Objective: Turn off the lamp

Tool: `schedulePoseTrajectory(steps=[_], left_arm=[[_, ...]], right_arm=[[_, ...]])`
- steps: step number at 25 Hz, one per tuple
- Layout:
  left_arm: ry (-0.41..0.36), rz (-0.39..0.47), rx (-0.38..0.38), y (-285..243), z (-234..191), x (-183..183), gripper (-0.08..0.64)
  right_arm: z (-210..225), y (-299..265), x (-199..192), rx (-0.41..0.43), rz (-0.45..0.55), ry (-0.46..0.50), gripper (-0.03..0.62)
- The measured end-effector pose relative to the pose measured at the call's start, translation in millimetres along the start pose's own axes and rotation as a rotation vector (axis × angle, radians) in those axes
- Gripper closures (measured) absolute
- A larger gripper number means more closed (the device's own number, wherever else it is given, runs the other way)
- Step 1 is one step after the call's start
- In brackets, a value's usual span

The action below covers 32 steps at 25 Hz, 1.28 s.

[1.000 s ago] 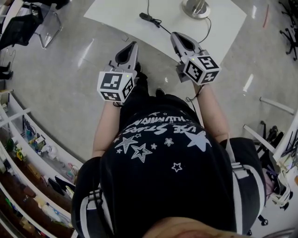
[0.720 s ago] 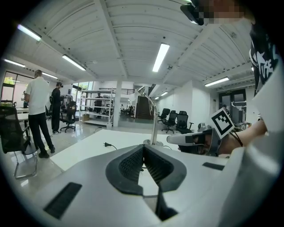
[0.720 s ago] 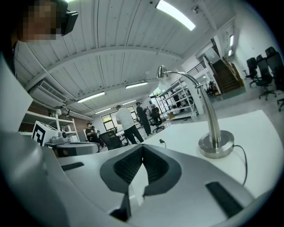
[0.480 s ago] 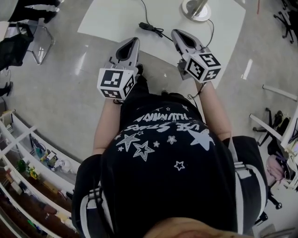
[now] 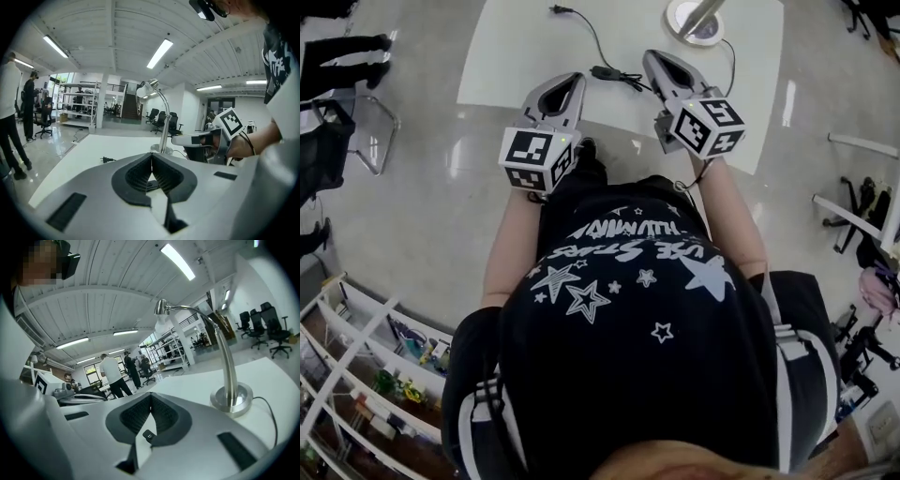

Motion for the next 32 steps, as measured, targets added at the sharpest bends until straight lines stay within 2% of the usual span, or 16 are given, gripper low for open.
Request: schedulePoseTrajectory(steps=[7, 13, 17, 25, 29, 32], left_arm=[[-0.022, -0.099, -0.259, -26.3, -25.8, -7.9, 0.548], [-0.043, -0.189, -0.4, -43.5, -41.8, -27.6, 0.548], [-0.083, -0.256, -0.484, -57.4, -53.2, -31.8, 0.548], [-0.165, -0.359, -0.59, -78.0, -66.6, -45.0, 0.545], [-0.206, -0.399, -0.611, -86.8, -71.8, -50.1, 0.543], [-0.226, -0.437, -0.622, -90.7, -75.2, -53.7, 0.483]], right_arm=[[-2.4, -9.2, -4.3, -0.127, 0.016, -0.039, 0.588], [-1.1, -7.8, -17.9, -0.227, 0.049, -0.093, 0.588], [-1.1, -7.9, -24.9, -0.287, 0.04, -0.122, 0.588], [-7.6, -8.8, -44.2, -0.321, -0.034, -0.134, 0.588], [-7.7, -9.9, -46.6, -0.333, -0.05, -0.144, 0.588], [-7.5, -10.1, -49.5, -0.327, -0.066, -0.147, 0.588]])
Point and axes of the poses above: the fingertips, and each gripper's own axes: y backward along the fingers, z to its right, x out of its top, the point moved 10 cm from there along y, backward along the fingers, and after that the axes turned 14 degrees about -x, right-handed, at the moved point
